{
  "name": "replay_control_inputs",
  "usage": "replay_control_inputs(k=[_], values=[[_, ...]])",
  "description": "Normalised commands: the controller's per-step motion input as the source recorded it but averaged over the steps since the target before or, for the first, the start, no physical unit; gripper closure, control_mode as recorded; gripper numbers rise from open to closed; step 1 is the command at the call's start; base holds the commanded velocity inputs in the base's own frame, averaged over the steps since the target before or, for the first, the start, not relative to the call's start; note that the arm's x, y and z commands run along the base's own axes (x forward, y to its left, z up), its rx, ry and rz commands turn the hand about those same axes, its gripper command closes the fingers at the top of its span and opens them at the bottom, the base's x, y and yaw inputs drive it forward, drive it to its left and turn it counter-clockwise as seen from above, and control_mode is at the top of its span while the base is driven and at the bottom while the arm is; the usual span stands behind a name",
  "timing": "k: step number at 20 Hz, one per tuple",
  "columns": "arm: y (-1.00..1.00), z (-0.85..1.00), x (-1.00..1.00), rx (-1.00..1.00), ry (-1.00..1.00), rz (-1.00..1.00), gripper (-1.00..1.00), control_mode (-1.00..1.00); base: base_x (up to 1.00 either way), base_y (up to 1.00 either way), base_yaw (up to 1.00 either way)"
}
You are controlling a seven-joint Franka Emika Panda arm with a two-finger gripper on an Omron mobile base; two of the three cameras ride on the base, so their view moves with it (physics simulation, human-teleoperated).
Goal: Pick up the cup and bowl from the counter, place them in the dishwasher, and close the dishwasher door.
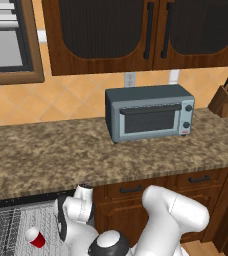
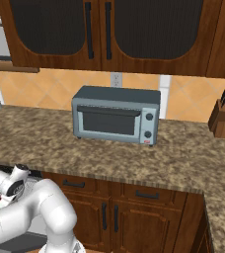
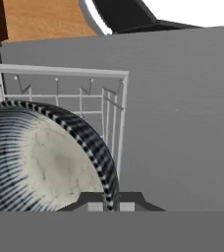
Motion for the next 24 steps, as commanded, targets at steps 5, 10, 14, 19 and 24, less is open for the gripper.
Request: replay_control_inputs(k=[5, 10, 14, 19, 24], values=[[0.0, -0.52, 0.0, -0.02, 0.01, 0.04, 1.0, -1.0, 0.0, 0.0, 0.0], [0.01, -0.45, 0.0, -0.02, 0.0, 0.01, 1.0, -1.0, 0.0, 0.0, 0.0], [0.08, -0.26, 0.0, 0.0, 0.0, 0.0, 1.0, -1.0, 0.0, 0.0, 0.0], [0.04, -0.02, 0.0, 0.0, 0.0, 0.0, 1.0, -1.0, 0.0, 0.0, 0.0], [0.15, 0.02, 0.0, -0.01, 0.0, 0.0, -1.0, -1.0, 0.0, 0.0, 0.0]])
